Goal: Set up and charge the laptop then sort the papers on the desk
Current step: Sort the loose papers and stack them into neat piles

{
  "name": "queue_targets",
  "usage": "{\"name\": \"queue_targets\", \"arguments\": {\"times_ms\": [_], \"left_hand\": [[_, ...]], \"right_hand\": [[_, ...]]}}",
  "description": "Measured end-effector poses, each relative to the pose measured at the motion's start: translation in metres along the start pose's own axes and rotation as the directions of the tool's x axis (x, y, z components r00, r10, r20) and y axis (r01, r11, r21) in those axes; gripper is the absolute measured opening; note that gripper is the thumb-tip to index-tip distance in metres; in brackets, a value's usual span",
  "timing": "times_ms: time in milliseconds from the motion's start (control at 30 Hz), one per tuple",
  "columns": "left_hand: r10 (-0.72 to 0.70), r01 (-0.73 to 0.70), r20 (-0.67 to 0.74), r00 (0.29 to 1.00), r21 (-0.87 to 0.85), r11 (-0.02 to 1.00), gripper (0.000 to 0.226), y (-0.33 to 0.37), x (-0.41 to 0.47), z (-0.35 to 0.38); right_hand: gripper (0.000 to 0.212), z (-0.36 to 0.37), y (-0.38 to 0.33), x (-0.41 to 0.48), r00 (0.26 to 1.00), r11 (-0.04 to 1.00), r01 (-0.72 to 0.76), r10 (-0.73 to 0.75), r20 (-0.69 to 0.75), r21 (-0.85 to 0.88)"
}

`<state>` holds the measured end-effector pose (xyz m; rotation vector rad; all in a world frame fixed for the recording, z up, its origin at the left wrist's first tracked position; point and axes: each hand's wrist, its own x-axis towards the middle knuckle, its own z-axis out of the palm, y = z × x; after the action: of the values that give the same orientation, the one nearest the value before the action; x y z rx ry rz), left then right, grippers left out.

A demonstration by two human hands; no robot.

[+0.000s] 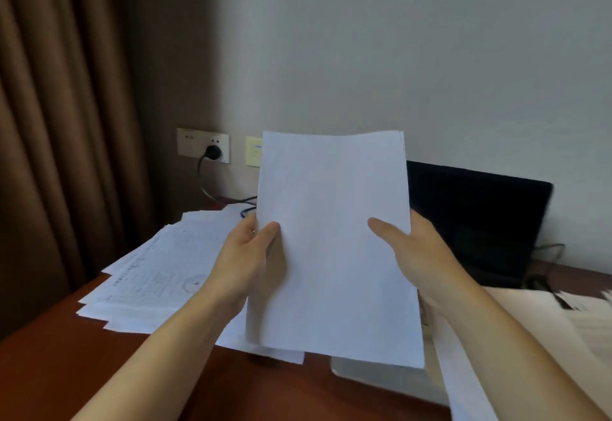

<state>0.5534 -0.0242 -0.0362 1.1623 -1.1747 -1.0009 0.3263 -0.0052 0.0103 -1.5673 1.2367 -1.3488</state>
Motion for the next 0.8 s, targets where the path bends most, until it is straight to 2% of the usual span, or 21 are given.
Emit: {"name": "queue_targets", "arguments": {"times_ms": [133,300,400,533,667,800], "left_hand": [[-0.121,0.124,0.139,0.983,-0.017,0.992,0.023,0.004,-0.023,0.048],[-0.19,0.139,0.322,0.928,0.174,0.975,0.015,-0.005,-0.047,0.113],[-0.242,0.072,0.435,0.867,0.372,0.925,0.018,-0.008,-0.065,0.144],[-0.273,-0.078,0.504,0.82,0.569,0.818,0.027,-0.008,-0.085,0.174],[-0.197,-0.236,0.498,0.844,0.676,0.698,0.031,-0.012,-0.085,0.196],[-0.124,-0.324,0.479,0.869,0.741,0.588,0.037,-0.016,-0.078,0.206]], "right_hand": [[0.023,-0.055,0.017,-0.026,0.988,0.994,-0.07,0.058,-0.142,-0.085],[0.01,-0.133,0.047,-0.069,0.927,0.95,-0.282,0.234,-0.292,-0.136],[0.022,-0.179,0.07,-0.093,0.903,0.924,-0.339,0.268,-0.336,-0.174],[0.023,-0.21,0.075,-0.123,0.877,0.863,-0.393,0.249,-0.41,-0.316],[0.034,-0.227,0.087,-0.133,0.888,0.826,-0.389,0.219,-0.405,-0.407],[0.036,-0.232,0.097,-0.13,0.902,0.803,-0.361,0.173,-0.395,-0.474]]}}
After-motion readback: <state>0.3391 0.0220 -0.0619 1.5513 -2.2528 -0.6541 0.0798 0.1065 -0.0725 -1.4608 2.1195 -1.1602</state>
